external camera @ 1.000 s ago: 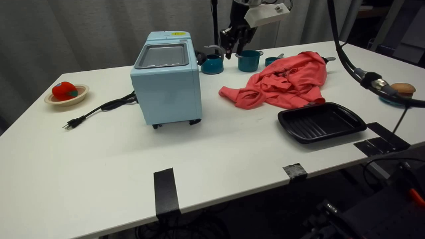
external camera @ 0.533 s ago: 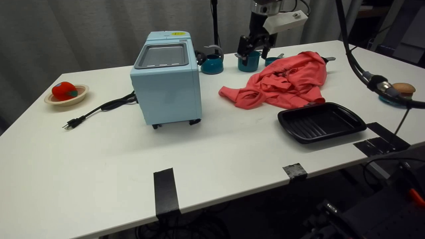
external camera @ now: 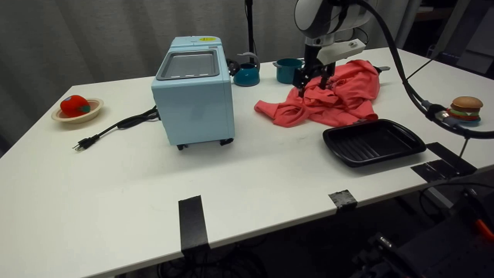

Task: Unfold the shirt

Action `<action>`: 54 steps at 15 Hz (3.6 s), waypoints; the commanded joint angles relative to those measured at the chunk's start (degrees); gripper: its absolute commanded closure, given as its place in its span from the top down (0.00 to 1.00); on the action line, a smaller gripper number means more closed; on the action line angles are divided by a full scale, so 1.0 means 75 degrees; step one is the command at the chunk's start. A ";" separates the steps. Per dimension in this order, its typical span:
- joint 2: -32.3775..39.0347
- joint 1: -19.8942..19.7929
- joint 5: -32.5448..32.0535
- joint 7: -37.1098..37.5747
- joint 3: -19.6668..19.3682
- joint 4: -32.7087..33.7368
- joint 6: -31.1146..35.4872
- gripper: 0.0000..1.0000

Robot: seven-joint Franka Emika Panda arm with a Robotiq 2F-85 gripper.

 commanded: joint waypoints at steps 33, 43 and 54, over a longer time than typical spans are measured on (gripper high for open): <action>-0.3259 0.0099 -0.1025 0.2323 -0.0825 -0.3471 -0.1178 0.01; -0.6472 -0.1647 -0.2605 0.3820 -0.1474 -0.6545 -0.1284 0.31; -0.8197 -0.3057 -0.3817 0.4509 -0.0674 -0.6724 -0.0606 1.00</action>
